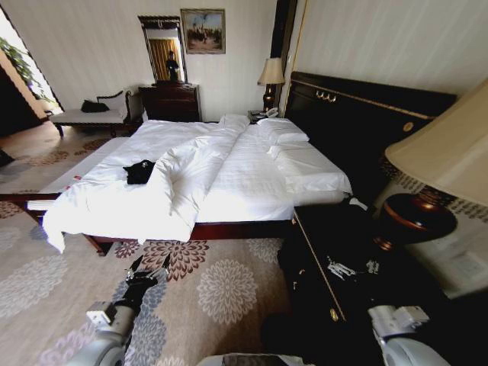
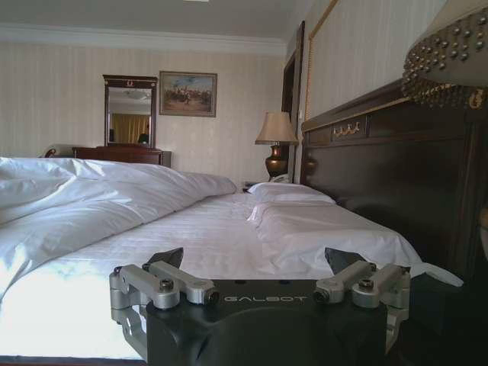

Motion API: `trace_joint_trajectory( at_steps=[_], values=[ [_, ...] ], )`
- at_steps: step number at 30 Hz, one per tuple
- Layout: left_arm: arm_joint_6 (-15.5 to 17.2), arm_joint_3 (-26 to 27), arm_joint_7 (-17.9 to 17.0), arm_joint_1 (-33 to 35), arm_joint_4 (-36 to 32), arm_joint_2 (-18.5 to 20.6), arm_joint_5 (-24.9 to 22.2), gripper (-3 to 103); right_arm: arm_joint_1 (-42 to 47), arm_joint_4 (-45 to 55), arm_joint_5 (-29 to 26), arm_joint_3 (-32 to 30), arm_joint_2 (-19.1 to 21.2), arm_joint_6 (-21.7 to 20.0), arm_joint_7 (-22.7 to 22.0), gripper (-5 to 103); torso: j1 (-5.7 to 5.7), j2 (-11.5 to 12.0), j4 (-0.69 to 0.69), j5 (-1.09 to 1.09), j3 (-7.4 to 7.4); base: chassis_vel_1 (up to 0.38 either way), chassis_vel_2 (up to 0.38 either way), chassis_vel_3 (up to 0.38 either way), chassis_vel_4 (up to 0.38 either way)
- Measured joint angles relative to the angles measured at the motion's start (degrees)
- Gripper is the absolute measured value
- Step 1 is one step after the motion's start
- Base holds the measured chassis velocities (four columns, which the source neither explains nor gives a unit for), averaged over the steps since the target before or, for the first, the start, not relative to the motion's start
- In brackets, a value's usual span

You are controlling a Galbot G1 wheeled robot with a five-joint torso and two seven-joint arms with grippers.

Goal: Fold the clothes on the bed.

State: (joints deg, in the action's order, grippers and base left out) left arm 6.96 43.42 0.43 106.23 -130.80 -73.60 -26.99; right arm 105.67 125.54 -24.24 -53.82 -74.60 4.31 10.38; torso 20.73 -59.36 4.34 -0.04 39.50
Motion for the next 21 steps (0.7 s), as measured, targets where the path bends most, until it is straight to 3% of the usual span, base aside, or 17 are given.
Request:
trace_joint_trajectory(
  at_steps=[10, 21],
  values=[
    [-1.6, 0.0, -0.1, -1.1, -0.2, 0.6, 0.9, 100, 0.1, 0.0, 0.0, 0.1, -0.5, 0.0, 0.2, 100, -0.01, 0.0, 0.00, 0.00, 0.00, -0.178, 0.178, 0.179, -0.172],
    [-2.9, 0.2, 0.4, 0.7, -0.1, -1.3, 1.9, 100, 0.6, 0.7, -0.3, 0.7, -0.8, 0.1, 0.1, 100, -0.02, 0.0, 0.00, 0.00, 0.00, -0.230, 0.212, 0.227, -0.228]
  ],
)
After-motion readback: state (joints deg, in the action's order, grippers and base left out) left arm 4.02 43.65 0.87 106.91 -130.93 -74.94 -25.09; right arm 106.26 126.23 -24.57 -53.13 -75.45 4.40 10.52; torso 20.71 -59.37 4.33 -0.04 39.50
